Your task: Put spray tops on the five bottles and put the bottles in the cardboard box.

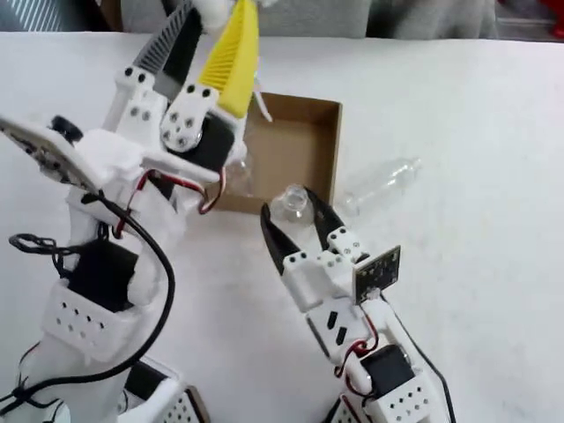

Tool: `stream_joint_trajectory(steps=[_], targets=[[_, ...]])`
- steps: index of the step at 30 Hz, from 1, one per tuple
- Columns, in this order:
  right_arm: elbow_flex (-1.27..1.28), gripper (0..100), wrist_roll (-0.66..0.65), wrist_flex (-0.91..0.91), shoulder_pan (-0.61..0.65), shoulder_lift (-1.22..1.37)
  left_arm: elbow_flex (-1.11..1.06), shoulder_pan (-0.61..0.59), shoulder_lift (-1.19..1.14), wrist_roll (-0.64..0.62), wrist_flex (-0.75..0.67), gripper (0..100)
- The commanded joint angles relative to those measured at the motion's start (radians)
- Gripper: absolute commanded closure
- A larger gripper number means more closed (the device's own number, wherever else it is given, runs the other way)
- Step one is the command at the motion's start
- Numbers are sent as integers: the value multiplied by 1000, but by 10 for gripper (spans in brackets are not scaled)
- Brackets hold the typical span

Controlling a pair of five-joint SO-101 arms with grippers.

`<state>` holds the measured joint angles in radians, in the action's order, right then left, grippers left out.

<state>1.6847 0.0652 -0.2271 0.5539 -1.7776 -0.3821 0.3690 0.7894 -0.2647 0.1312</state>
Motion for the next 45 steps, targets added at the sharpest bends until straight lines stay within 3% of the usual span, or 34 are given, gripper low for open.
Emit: stream_joint_trajectory(steps=[1, 11, 22, 36, 45], targets=[[6, 982, 8, -8, 5, -21, 210, 54, -70, 3, 109, 943], [6, 982, 8, -12, 2, -21, 216, 139, -76, -3, 285, 943], [6, 982, 8, -13, 2, -21, 63, 166, -67, -5, 270, 943], [6, 982, 8, -15, 1, -21, -203, 168, 111, -3, 269, 943], [6, 982, 6, -16, 1, -21, -336, 228, 113, 2, 269, 943]])
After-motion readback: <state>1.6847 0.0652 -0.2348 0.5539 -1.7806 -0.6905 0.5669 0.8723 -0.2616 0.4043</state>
